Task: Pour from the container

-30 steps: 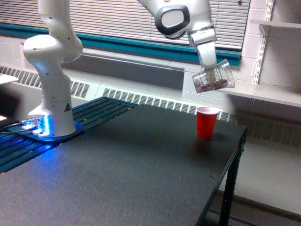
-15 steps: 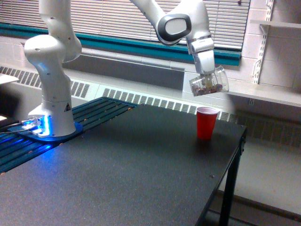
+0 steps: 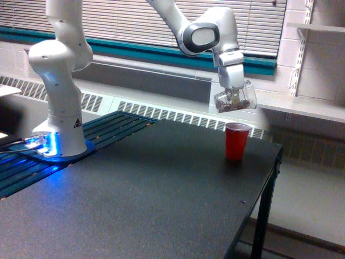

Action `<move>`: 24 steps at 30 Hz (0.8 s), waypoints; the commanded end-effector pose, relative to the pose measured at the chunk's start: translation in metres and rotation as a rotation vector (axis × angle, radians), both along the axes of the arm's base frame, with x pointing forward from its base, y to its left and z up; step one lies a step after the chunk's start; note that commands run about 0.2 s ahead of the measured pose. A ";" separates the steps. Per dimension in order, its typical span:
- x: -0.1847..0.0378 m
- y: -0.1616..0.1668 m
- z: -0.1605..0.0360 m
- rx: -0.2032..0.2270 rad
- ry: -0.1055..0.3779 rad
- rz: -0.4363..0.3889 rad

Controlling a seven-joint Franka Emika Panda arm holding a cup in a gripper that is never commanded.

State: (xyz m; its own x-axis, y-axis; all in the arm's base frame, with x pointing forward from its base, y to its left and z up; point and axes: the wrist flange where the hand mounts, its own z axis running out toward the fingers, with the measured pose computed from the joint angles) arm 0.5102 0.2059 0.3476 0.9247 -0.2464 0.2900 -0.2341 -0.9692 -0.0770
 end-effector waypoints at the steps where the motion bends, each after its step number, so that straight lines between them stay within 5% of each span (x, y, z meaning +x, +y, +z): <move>1: -0.013 0.021 -0.011 0.010 0.027 0.012; 24: -0.033 0.032 -0.035 0.006 0.172 0.045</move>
